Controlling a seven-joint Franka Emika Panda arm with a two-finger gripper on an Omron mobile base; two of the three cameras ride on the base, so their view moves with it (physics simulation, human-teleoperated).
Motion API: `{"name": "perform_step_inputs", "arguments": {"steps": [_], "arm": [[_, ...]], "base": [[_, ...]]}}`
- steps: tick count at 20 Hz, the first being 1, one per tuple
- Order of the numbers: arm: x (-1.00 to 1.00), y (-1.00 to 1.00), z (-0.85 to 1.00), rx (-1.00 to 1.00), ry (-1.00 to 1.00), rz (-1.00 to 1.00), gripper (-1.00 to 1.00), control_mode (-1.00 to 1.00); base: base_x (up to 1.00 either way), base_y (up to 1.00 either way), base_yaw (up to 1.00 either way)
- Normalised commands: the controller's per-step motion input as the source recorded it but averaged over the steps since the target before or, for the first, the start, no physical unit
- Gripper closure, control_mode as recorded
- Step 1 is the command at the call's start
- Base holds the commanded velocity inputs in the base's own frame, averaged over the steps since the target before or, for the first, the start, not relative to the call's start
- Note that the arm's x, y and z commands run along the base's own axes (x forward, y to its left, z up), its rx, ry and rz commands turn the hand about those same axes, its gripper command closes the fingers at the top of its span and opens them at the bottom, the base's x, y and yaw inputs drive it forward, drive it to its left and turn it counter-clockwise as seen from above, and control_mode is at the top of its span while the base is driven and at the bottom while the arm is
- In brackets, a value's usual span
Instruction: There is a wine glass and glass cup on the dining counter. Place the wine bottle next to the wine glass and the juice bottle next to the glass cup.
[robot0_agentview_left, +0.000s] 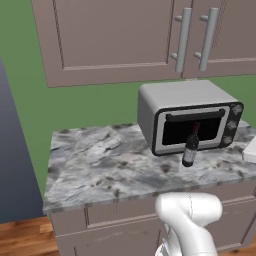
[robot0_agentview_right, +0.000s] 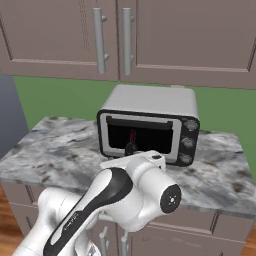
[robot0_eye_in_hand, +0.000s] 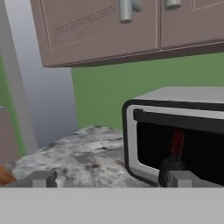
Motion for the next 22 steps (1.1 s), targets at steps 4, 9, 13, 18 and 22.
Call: {"name": "perform_step_inputs", "arguments": {"steps": [4, 9, 13, 18, 22], "arm": [[0.27, 0.13, 0.00, 0.00, -0.01, 0.01, -1.00, -1.00], [0.23, 0.10, 0.00, 0.00, 0.00, 0.00, -1.00, -1.00], [0.20, 0.21, -0.04, 0.00, 0.00, 0.00, -1.00, -1.00], [0.21, 0.09, -0.13, 0.05, 0.01, 0.00, -1.00, -1.00], [0.25, 0.05, -0.19, 0.07, 0.00, 0.00, -1.00, -1.00]], "base": [[0.00, 0.00, 0.00], [0.00, 0.00, 0.00], [0.00, 0.00, 0.00], [0.00, 0.00, 0.00], [0.00, 0.00, 0.00]]}}
